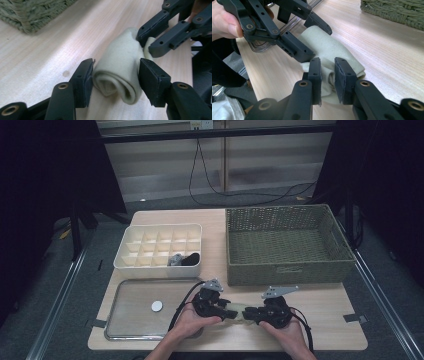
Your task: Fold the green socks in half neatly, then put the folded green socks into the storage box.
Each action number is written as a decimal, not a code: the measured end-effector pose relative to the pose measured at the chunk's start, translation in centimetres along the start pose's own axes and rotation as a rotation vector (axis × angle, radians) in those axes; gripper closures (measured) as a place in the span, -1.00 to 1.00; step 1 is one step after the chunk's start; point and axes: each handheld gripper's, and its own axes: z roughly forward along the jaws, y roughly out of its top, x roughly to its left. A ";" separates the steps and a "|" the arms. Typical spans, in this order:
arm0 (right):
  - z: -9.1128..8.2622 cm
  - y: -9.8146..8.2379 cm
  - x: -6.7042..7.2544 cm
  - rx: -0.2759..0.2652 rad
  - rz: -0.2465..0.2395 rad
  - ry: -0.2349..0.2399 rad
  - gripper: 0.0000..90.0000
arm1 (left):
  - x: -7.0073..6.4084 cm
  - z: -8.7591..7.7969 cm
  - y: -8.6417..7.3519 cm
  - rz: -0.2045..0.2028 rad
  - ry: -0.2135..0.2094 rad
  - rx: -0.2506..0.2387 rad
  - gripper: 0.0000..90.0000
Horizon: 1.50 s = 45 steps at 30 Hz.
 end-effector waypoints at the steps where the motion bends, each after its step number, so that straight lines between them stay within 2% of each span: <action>1: 0.0 0.0 0.0 -0.002 0.001 -0.001 0.70 | -0.1 -0.1 -0.1 -0.008 -0.014 0.002 0.03; 5: 0.1 -0.1 0.0 -0.004 0.004 -0.002 0.71 | -0.2 0.0 -0.1 0.000 -0.003 0.008 0.07; 7: 0.1 -0.2 0.0 -0.006 0.004 0.000 0.73 | -0.2 0.1 -0.1 -0.012 -0.027 -0.001 0.11; 11: 0.2 -0.2 0.2 -0.006 -0.005 0.000 0.74 | -0.1 0.1 -0.2 -0.019 -0.039 0.000 0.19; 15: 0.2 -0.3 0.2 -0.006 -0.019 0.000 0.75 | 0.0 0.2 -0.2 -0.023 -0.063 0.003 0.39; 18: 0.1 -0.1 0.2 0.008 -0.022 -0.002 0.73 | -0.2 0.2 -0.2 -0.036 -0.044 -0.004 0.49; 19: 0.0 0.0 0.2 0.011 -0.033 -0.012 0.71 | -0.5 0.2 0.0 -0.019 -0.042 0.010 0.50; 21: -0.1 0.0 0.3 0.008 -0.039 -0.009 0.69 | -0.5 0.2 0.0 -0.033 -0.052 -0.006 0.51; 25: -0.2 0.0 0.2 -0.002 -0.032 0.003 0.62 | -0.3 0.0 0.1 -0.035 -0.059 -0.001 0.51; 27: -0.4 0.1 0.0 -0.019 -0.015 0.017 0.52 | -0.3 -0.4 0.3 -0.031 -0.054 0.002 0.51; 34: -1.2 0.1 -0.2 -0.052 -0.013 0.015 0.31 | -0.2 -1.6 0.5 -0.032 -0.049 0.003 0.51; 39: -1.7 0.2 -0.7 -0.070 -0.005 0.001 0.09 | 0.1 -3.0 0.8 -0.036 -0.043 -0.011 0.51; 45: -1.8 0.3 -0.8 -0.081 0.002 -0.026 -0.23 | 0.1 -3.8 1.0 -0.033 -0.047 -0.007 0.51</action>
